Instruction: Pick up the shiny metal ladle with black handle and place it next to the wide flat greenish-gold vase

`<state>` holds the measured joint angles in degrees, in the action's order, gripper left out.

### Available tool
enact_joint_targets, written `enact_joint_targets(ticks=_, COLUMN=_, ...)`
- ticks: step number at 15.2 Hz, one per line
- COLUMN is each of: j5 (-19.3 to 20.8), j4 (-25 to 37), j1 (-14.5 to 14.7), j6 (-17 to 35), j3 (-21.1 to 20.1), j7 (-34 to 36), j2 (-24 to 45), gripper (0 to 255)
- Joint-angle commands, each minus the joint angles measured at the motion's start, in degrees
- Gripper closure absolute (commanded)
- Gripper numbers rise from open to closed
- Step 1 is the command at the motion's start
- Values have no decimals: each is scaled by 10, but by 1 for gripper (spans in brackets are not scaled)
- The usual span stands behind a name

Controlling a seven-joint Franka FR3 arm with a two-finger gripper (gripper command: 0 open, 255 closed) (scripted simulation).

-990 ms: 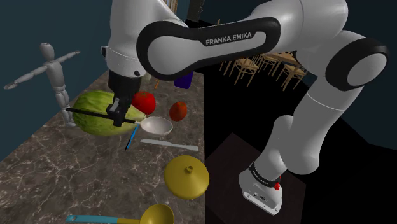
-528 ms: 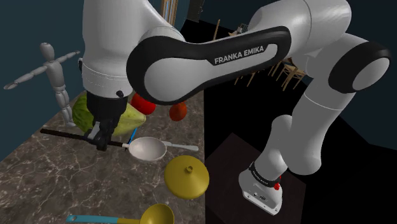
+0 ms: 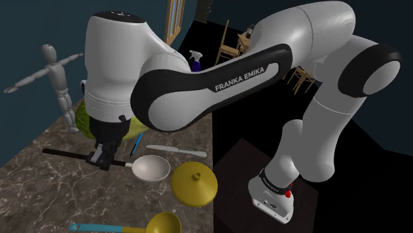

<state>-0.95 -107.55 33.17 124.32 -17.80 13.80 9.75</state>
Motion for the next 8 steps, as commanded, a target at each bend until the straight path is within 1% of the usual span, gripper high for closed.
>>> enact_joint_targets(ticks=1, j5=1, j4=-10, j1=0, j6=14, j3=1, j7=-1, j2=4, gripper=255)
enact_joint_targets(ticks=8, j5=8, j4=-38, j1=2, j6=63, j3=2, j7=2, j2=26, gripper=255)
